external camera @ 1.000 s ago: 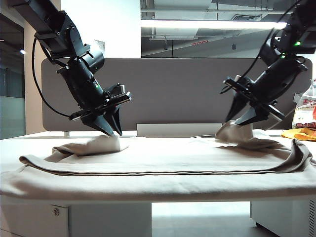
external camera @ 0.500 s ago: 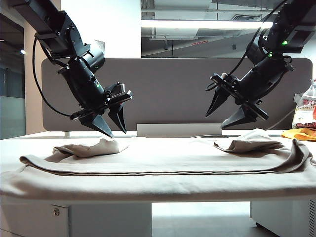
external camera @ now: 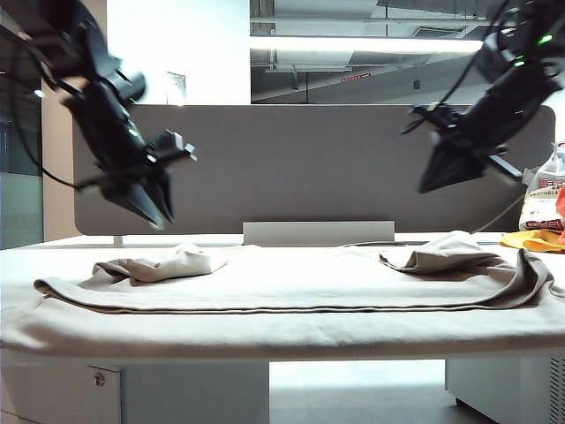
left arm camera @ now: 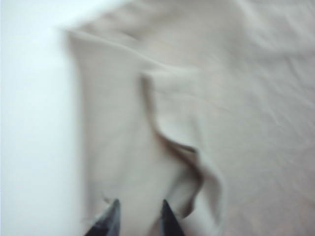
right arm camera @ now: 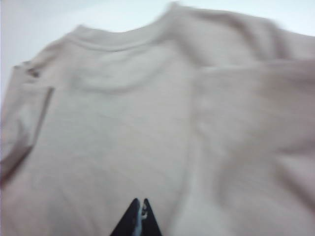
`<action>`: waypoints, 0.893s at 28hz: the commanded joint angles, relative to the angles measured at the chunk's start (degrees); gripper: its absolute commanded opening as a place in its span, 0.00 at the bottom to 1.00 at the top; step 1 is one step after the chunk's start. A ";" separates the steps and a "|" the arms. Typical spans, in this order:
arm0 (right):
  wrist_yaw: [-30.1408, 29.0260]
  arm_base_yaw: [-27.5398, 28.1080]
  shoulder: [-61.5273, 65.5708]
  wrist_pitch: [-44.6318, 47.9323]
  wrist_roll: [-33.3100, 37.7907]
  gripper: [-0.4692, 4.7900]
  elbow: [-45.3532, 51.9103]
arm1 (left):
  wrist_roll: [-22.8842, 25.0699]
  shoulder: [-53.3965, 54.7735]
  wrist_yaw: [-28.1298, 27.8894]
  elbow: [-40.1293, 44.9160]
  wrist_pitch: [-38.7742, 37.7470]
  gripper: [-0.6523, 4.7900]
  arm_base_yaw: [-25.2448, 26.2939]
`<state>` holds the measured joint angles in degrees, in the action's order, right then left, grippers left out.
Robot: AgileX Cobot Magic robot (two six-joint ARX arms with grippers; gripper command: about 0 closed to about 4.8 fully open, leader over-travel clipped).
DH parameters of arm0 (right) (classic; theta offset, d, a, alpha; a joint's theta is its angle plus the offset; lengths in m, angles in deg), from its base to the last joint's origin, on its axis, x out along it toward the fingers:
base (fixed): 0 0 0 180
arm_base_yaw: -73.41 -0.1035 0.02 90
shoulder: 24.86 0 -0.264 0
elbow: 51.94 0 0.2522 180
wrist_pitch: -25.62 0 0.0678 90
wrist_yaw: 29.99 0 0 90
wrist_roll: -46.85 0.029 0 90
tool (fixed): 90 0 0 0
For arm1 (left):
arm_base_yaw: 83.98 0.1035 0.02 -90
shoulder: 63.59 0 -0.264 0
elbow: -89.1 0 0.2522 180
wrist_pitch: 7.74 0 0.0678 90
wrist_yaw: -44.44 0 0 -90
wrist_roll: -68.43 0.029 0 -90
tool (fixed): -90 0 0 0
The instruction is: Fold the bottom side of the T-shirt horizontally towards the center, about one-third of the way, then fold the sleeve back towards the center, creating a straight line along the edge of the T-shirt, and finally fold the bottom of the T-shirt up towards the top, creating a neat rectangle.
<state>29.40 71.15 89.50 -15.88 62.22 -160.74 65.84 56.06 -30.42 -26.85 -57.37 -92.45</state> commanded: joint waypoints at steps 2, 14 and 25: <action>2.08 2.08 -2.23 -7.43 -5.68 0.08 0.00 | 0.52 -4.22 -0.35 -0.13 -3.37 0.30 2.14; 3.72 3.91 -10.47 -9.11 -6.78 0.08 12.04 | 2.56 -15.30 -1.66 11.30 -2.05 0.28 2.60; 3.74 4.98 -26.45 1.49 -3.82 0.10 36.39 | -1.73 -36.17 2.01 42.75 10.60 0.28 2.67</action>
<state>33.18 75.89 64.87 -16.04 57.68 -126.34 65.44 22.07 -29.35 13.30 -49.66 -89.76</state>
